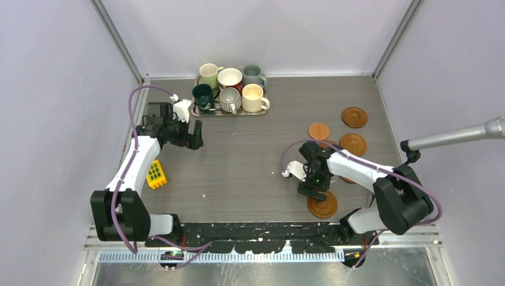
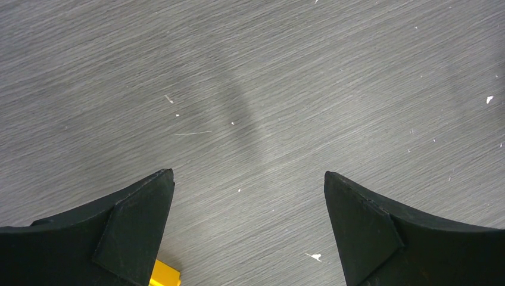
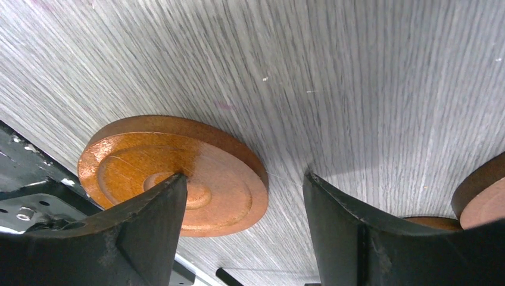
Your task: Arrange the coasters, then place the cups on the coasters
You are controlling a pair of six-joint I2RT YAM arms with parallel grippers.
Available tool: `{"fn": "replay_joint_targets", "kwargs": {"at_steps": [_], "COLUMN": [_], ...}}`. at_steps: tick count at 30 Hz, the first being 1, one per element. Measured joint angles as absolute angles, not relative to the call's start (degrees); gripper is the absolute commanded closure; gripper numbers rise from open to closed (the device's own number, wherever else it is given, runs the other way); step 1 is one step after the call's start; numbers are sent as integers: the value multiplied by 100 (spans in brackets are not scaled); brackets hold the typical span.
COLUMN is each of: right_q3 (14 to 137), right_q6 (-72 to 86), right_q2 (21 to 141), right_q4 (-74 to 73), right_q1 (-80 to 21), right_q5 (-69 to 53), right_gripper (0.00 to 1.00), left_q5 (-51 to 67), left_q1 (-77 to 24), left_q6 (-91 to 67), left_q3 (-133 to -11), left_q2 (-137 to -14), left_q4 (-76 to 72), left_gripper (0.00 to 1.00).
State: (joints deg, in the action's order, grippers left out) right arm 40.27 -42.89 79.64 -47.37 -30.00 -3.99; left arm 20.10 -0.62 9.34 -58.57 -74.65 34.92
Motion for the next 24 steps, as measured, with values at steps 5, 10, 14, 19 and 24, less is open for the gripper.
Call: {"fn": "replay_joint_targets", "kwargs": {"at_steps": [5, 10, 14, 19, 24], "right_q3": [4307, 4899, 5653, 6866, 8606], "right_q6": [-3992, -3603, -3286, -2871, -2357], "right_q2": [8324, 8930, 9603, 10527, 11795], "right_q4": [-4737, -4539, -4394, -4042, -3448], "right_q1": [-3225, -3553, -3872, -4158, -4307], "right_q5": [-381, -434, -460, -528, -720], "right_gripper": [32, 34, 36, 37, 37], "left_q5": [2012, 2032, 2043, 2112, 2261], "left_q1": [-62, 51, 211, 392, 617], "left_q6": [915, 908, 880, 790, 775], "left_q3": [-5857, -5857, -5857, -5857, -5857], "left_q2": [-7478, -7481, -7518, -7594, -7623], "left_q4": [3492, 3489, 3472, 3457, 3448], "left_gripper": [0, 0, 0, 0, 0]}}
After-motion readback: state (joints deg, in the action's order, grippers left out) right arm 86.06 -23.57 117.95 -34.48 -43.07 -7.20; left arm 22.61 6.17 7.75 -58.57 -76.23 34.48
